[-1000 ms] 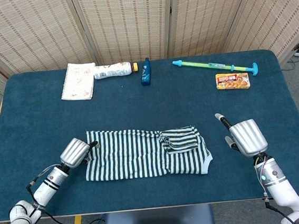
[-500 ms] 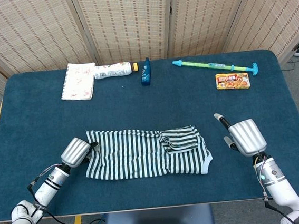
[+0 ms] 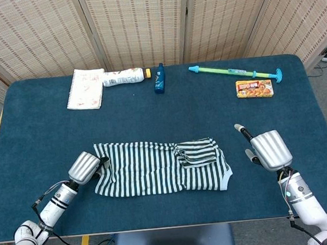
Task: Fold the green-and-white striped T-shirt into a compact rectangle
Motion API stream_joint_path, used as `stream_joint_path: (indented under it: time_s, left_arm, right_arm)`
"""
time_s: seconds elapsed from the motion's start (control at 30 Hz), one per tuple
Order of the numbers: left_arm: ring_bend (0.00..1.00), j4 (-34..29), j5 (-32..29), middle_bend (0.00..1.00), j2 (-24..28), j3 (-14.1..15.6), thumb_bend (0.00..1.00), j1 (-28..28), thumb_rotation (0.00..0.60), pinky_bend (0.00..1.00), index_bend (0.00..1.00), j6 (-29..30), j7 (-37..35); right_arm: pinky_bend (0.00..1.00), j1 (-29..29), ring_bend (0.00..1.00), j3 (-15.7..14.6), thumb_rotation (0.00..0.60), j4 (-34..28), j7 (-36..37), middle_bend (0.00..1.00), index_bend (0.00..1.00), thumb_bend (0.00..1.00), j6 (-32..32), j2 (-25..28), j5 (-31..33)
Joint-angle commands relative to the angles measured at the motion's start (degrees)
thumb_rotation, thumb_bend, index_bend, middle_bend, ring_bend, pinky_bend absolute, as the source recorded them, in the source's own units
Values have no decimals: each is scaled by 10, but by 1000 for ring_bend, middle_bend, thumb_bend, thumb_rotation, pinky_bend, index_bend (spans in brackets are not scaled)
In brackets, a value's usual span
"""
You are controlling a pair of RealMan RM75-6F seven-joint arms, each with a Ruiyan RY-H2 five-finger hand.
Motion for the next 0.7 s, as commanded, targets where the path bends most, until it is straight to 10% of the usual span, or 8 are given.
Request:
stream_joint_path:
  time_s: [0.03, 0.7]
  left_arm:
    - [859, -1, 1, 933, 1, 1, 544, 2, 600, 1000, 641, 3, 0]
    - [861, -2, -25, 935, 42, -6, 635, 46, 600, 1000, 656, -2, -25]
  right_arm:
    - [1000, 0, 1000, 0, 600, 0, 0, 982, 158, 339, 0, 0, 0]
    - [1000, 3, 1000, 2, 600, -8, -7, 982, 158, 338, -1, -6, -10]
